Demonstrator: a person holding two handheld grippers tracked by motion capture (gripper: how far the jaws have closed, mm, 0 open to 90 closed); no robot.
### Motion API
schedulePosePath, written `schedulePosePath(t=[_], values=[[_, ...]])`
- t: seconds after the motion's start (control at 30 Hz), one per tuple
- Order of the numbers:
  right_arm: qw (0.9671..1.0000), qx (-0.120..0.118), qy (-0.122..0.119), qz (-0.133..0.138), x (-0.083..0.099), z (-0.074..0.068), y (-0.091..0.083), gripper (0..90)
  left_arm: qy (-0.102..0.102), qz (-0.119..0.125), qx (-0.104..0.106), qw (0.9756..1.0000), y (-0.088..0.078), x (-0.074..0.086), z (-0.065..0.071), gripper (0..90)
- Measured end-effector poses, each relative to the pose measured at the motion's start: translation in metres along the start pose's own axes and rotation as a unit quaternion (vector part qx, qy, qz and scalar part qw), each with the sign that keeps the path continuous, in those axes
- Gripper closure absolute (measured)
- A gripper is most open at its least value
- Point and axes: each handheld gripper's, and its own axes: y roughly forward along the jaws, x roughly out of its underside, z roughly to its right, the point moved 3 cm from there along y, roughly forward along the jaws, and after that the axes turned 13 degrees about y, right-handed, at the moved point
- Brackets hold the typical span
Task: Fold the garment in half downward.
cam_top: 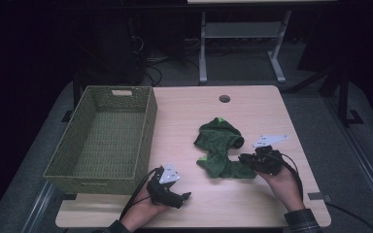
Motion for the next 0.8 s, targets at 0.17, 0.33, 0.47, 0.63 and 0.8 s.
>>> schedulePosePath(t=[0.17, 0.33, 0.47, 0.63, 0.8], values=[[0.9997, 0.013, 0.022, 0.007, 0.010, 0.019, -0.012, 76.6, -0.002, 0.000, 0.001, 1.0000, 0.000, 0.000, 0.000, 12.6], [0.9989, 0.027, 0.037, 0.013, 0.023, 0.038, -0.025, 68.6, -0.002, 0.000, 0.001, 1.0000, 0.000, 0.000, 0.000, 12.6], [0.9984, 0.032, 0.046, 0.012, 0.033, 0.047, -0.031, 59.9, -0.002, 0.000, 0.001, 1.0000, 0.000, 0.000, 0.000, 12.5], [0.9982, 0.031, 0.050, 0.014, 0.045, 0.053, -0.037, 53.5, -0.002, 0.000, 0.001, 1.0000, 0.000, 0.000, 0.000, 12.5], [0.9980, 0.019, 0.057, 0.018, 0.052, 0.057, -0.044, 46.0, -0.002, 0.000, 0.001, 1.0000, 0.000, 0.000, 0.000, 12.6]])
